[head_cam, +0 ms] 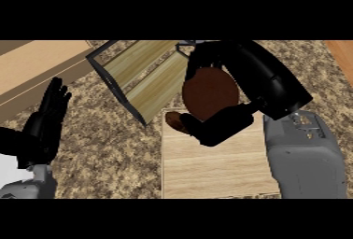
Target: Pick the cupcake from the tray and place it in the tiered shelf
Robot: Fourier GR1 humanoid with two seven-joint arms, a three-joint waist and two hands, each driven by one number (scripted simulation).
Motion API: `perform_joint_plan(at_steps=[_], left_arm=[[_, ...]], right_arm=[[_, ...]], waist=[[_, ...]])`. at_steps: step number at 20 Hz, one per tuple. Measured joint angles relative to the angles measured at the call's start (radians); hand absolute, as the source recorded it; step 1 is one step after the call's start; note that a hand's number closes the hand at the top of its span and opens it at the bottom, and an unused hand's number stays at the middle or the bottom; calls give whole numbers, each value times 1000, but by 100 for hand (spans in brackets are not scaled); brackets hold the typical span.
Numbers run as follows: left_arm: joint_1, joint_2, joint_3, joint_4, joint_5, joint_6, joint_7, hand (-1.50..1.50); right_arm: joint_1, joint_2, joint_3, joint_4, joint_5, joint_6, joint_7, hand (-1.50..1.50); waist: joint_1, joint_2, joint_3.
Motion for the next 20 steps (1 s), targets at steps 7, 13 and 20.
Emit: perform_joint_plan(at_steps=[7, 13, 20], left_arm=[[-18, -21, -5, 16, -19, 3, -3, 0], [2, -24, -1, 26, -18, -16, -32, 0], [1, -28, -8, -10, -29, -16, 0, 0]], right_arm=[[-99, 4, -37, 234, 49, -143, -105, 150], [-201, 9, -43, 508, 72, -321, -234, 150], [-305, 10, -42, 809, 49, -515, -402, 150]], waist=[[2, 1, 0], [11, 4, 0], [19, 6, 0]])
